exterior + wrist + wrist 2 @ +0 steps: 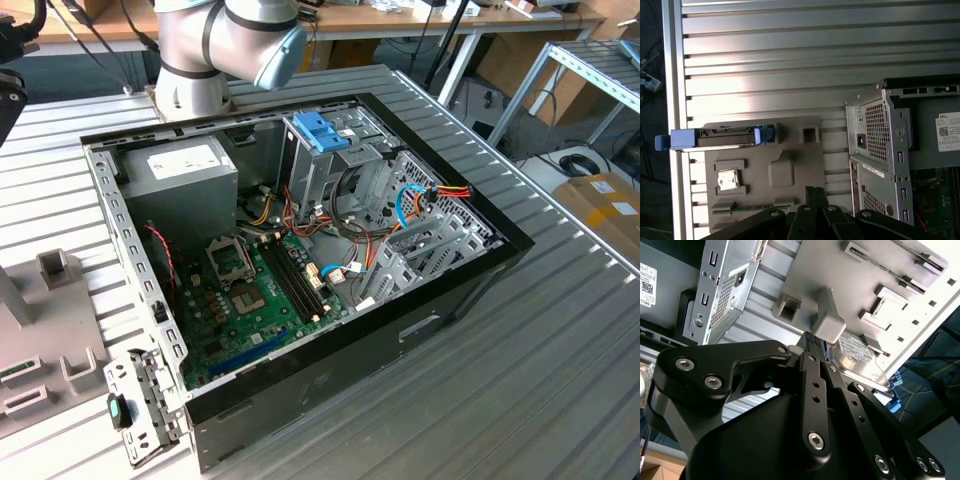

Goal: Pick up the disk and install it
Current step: 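Reach for the disk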

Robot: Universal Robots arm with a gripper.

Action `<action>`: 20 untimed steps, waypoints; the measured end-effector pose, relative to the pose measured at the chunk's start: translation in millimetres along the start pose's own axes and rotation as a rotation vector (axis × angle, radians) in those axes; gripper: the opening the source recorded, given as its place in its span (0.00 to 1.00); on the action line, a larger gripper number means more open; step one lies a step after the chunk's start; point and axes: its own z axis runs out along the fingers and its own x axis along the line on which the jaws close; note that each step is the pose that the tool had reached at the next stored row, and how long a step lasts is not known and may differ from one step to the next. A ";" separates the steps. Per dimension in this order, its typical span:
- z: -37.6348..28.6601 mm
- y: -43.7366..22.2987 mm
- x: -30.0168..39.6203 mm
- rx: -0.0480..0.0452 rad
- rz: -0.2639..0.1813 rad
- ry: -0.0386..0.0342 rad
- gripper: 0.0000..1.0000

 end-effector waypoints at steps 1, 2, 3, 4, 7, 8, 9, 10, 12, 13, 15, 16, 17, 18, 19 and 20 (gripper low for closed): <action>0.0 0.0 0.7 -0.0001 0.000 0.0000 0.10; 0.0 -0.1 1.2 0.0000 0.000 0.0000 0.10; 0.0 -0.1 2.1 0.0000 0.000 0.0000 0.10; 0.0 -0.2 2.7 0.0000 0.000 0.0000 0.10; 0.0 -0.3 4.8 -0.0001 0.000 -0.0001 0.10; 0.0 -0.4 5.8 0.0000 0.000 0.0000 0.10; 0.0 -0.5 7.1 0.0000 0.000 0.0000 0.10; -0.1 -0.6 8.8 0.0000 0.000 0.0000 0.10; -0.1 -0.8 11.3 0.0000 0.000 0.0000 0.10; -0.1 -0.9 12.8 0.0000 0.000 0.0000 0.10; -0.1 -1.1 14.3 0.0000 0.000 0.0000 0.10; -0.1 -1.2 15.7 0.0000 0.000 0.0000 0.10; -0.1 -1.3 17.1 0.0000 0.000 0.0000 0.10; -0.1 -1.4 18.3 0.0000 0.000 0.0000 0.10; -0.1 -1.5 19.6 0.0000 0.000 0.0000 0.10; -0.2 -1.6 20.6 0.0000 0.000 0.0000 0.10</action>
